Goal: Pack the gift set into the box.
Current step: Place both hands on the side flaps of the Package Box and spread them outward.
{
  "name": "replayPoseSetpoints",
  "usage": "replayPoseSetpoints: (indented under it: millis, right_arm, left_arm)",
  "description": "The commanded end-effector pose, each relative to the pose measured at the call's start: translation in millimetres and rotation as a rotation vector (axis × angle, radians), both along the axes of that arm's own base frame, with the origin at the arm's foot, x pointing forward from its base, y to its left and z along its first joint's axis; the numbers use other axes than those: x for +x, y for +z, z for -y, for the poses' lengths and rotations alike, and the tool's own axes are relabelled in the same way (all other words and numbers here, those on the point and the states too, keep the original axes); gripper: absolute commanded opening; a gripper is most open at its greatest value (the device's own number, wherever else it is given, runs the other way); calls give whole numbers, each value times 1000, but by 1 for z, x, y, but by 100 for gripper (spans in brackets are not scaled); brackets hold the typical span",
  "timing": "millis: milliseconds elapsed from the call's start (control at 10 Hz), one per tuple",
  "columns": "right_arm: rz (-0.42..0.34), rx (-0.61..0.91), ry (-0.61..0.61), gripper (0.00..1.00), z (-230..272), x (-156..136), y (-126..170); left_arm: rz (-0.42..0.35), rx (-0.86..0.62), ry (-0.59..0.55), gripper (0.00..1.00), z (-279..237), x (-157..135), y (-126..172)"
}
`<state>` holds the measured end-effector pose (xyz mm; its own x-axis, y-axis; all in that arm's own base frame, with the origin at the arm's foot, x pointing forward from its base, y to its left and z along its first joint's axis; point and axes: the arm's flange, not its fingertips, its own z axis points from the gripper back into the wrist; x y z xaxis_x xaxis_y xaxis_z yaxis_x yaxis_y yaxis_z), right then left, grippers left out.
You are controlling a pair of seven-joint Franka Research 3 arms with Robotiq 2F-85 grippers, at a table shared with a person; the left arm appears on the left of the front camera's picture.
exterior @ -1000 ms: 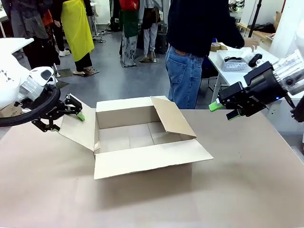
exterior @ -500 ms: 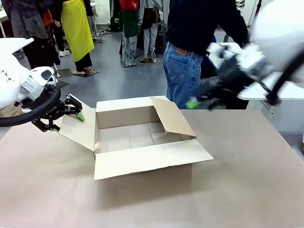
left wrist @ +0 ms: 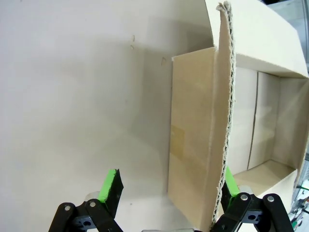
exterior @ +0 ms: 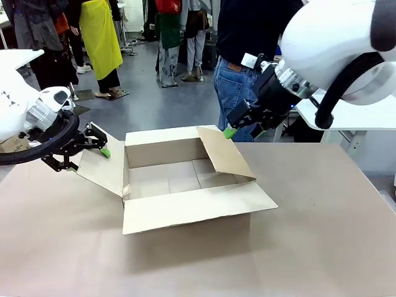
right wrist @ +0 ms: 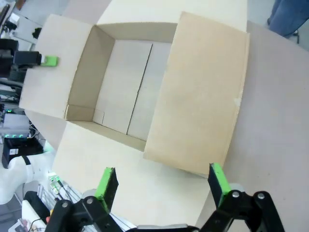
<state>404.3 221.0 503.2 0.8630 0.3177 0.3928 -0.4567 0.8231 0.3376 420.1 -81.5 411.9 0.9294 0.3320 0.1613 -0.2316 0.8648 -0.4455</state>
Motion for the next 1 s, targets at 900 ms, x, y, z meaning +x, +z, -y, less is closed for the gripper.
replayPoseSetpoints:
  millis: [900]
  right_arm:
    - [-72,-508,-122,100,-156,64,-56]
  left_arm:
    - [-13,15,12,100,1,0,1]
